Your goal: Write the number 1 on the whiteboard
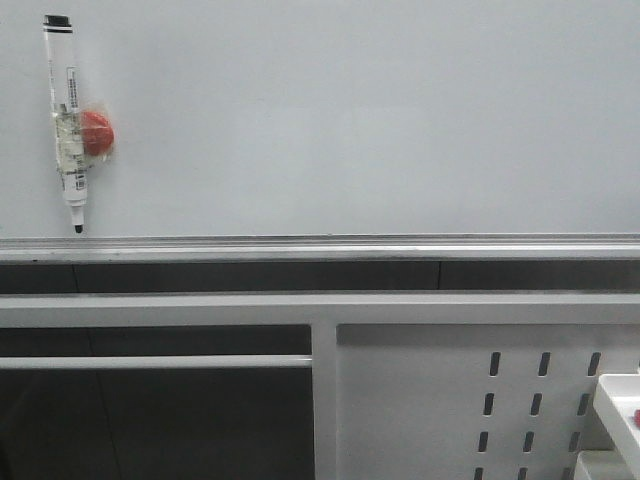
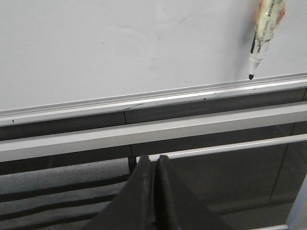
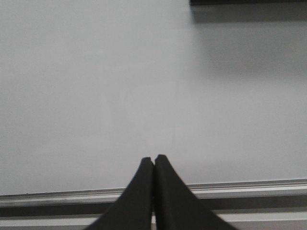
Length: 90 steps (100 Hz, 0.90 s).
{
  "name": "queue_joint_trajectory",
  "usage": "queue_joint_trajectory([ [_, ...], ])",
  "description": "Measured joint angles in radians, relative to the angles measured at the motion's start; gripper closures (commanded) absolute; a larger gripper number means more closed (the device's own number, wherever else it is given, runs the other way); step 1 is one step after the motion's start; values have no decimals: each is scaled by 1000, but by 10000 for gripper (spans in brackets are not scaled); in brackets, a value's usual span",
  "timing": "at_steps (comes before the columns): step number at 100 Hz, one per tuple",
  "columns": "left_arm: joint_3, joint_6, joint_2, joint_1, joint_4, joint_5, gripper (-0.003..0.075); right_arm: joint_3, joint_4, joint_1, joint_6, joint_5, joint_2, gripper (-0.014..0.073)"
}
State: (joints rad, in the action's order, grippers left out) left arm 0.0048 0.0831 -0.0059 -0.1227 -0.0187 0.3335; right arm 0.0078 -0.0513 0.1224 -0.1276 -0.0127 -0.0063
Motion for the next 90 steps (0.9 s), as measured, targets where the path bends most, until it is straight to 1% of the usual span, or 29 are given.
queue_joint_trajectory([
  [42, 0, 0, 0, 0, -4, -29, 740, 0, -4, 0, 0, 4, 0, 643],
  [53, 0, 0, 0, 0, -38, -58, 740, 0, -5, 0, 0, 4, 0, 643],
  [63, 0, 0, 0, 0, -145, -101, 740, 0, -11, 0, 0, 4, 0, 643],
  [75, 0, 0, 0, 0, -355, -165, 740, 0, -11, 0, 0, 4, 0, 643],
  [90, 0, 0, 0, 0, -519, -200, 740, 0, -11, 0, 0, 4, 0, 643],
])
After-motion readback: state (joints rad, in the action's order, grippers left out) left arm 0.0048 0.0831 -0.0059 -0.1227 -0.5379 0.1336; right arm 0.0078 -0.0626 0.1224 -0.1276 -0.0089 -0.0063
